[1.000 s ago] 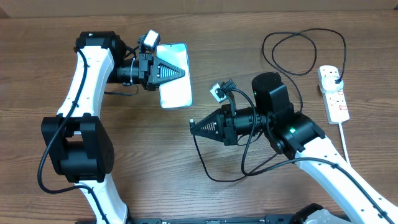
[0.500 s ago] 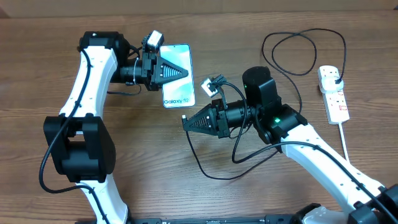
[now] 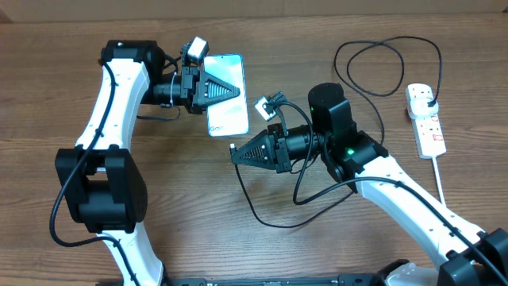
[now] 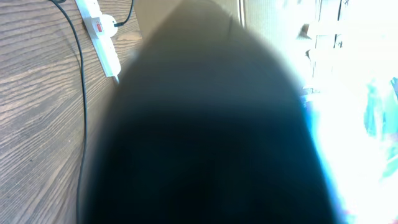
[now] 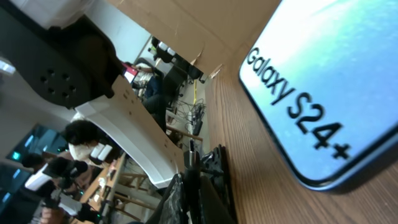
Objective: Plug charger to phone and switch on socket
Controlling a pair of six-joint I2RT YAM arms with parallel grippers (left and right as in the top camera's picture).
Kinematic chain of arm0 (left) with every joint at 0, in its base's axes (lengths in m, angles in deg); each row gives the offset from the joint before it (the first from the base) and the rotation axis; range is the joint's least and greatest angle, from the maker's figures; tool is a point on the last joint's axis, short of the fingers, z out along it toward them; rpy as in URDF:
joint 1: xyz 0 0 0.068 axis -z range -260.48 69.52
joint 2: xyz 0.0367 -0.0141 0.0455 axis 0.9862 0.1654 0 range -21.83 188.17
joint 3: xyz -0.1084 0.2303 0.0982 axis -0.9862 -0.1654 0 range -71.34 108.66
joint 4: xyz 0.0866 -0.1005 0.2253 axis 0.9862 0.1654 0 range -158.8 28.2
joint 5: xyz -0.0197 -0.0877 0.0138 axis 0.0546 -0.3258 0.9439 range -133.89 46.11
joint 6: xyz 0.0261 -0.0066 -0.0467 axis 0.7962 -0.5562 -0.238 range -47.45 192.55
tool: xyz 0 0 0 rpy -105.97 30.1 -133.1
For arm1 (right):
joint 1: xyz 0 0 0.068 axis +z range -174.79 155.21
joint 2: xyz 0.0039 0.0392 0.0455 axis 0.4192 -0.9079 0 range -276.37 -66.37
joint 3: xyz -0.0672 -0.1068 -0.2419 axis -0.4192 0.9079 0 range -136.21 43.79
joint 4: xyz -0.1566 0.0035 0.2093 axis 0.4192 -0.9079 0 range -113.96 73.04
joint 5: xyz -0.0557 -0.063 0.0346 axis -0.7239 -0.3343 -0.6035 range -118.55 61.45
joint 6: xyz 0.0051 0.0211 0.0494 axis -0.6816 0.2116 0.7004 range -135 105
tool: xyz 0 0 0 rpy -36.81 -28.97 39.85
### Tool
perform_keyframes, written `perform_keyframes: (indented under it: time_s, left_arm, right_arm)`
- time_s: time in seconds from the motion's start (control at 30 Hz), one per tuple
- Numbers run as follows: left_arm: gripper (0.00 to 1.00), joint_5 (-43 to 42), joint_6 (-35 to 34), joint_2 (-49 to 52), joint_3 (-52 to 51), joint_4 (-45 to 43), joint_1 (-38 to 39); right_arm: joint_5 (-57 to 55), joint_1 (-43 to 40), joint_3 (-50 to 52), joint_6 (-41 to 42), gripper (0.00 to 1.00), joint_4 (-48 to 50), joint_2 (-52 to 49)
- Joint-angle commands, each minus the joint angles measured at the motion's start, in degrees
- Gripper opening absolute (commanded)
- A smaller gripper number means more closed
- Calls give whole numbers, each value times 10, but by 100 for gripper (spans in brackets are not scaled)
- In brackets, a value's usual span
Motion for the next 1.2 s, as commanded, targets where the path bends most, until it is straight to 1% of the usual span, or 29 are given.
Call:
perform_keyframes:
  time_s: [0.0,0.17,0.5,0.63,1.1,1.17]
  left_arm:
    - [4,-28,-11,-23,0,1,4]
    - [4,-28,-11,-23,1,-2,4]
    - [4,-28,-13,-23,1,-11,4]
    - [4,-28,-57,-23,1,-12,4]
    - [4,-28,-56,-23,1,-22,16]
    - [4,-28,-66,-23,0,-22,16]
  right_arm:
    - [-6,-1,3,42,4,5,-9]
    - [-44,-1,3,92,4,7,-9]
    - [-56,-1,3,92,4,13,-9]
    - [-58,-1,3,92,4,13,-9]
    - [-62,-1,3,92,4,24,-9]
    - [-62,-1,3,92,4,23,-9]
